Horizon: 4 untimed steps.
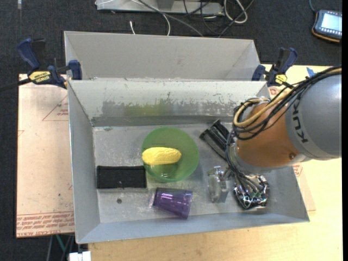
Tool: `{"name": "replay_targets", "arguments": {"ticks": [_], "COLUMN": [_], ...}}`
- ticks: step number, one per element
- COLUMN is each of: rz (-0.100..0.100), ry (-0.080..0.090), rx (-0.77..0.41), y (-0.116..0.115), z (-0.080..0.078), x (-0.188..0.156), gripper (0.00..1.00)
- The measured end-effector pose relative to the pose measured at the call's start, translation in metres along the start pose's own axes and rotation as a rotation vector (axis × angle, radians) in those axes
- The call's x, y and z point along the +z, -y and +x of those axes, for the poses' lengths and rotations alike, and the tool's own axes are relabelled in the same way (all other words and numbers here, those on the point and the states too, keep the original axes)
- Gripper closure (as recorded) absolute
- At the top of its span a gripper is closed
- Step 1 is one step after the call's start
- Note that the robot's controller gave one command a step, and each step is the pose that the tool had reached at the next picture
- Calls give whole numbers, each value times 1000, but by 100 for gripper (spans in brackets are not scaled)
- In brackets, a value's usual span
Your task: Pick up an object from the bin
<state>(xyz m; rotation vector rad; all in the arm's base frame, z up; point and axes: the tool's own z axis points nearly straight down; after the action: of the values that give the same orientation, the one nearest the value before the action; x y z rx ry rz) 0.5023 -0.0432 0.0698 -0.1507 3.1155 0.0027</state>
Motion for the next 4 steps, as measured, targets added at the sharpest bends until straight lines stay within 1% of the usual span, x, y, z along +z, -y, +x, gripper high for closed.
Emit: {"name": "replay_targets", "arguments": {"ticks": [1,2,3,4], "rz": [0,-2,2,0], "ry": [-5,-2,1,3], "rx": [-36,-171,-81,-140], "y": [6,-4,-33,-26], "z": [0,-29,1,1], "x": [-14,-17,0,0], "gripper": [100,100,100,100]}}
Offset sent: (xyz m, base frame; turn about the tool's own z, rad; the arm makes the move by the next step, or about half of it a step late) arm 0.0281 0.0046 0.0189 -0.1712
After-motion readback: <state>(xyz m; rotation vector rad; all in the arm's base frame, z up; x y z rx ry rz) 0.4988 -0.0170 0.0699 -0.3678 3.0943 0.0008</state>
